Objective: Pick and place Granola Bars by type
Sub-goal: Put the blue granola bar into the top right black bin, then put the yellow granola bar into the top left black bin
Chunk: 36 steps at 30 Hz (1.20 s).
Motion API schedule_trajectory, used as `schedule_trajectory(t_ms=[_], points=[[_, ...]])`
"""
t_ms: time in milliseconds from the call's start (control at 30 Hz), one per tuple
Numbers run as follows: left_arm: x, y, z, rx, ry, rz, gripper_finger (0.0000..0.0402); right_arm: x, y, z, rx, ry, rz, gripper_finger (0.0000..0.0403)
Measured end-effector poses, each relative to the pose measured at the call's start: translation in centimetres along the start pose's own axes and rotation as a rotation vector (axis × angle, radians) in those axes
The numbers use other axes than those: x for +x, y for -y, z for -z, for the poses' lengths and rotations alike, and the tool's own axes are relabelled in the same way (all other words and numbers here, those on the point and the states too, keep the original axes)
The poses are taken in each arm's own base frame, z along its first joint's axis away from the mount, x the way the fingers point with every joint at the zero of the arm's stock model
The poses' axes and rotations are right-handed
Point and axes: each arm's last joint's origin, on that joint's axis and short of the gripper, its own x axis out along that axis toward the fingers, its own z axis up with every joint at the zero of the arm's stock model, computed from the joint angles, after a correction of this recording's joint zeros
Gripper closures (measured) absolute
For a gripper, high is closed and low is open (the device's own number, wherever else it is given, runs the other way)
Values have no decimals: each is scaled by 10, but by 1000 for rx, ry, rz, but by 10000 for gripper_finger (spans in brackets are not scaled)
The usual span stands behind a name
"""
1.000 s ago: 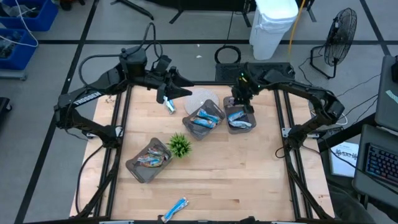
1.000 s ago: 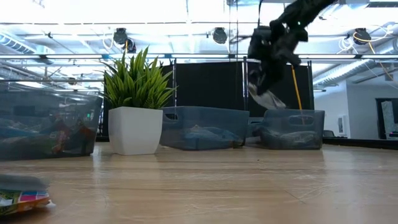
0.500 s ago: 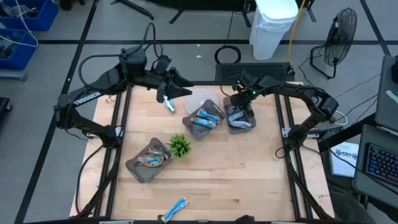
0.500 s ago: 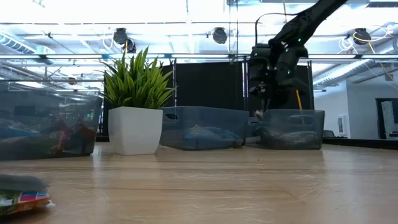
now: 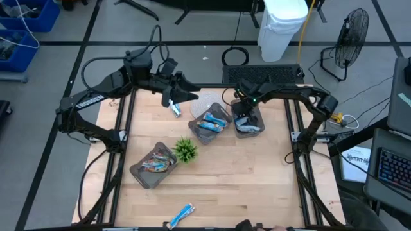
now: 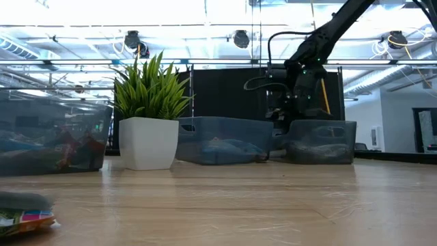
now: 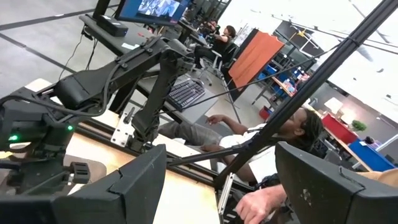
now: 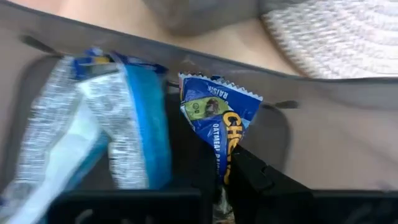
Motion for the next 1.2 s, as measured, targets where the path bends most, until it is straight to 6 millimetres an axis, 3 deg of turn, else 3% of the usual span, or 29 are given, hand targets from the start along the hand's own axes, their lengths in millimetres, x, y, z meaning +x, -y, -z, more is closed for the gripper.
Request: schedule_trajectory(t_ms=[300,500,867,1200], points=[[3,4,4,-8,-27,11,105,-13,-1,-7,-50,10,71,279],[3,2,15,-109,-144,10,105,-30,-4,-10,-59,29,103,235],[2,1,15,16,-141,12,105,-82,-24,-30,-117,89,272,223],[2,-1,14,154,-110,-50,105,-142,-53,-54,83,364,450,222]])
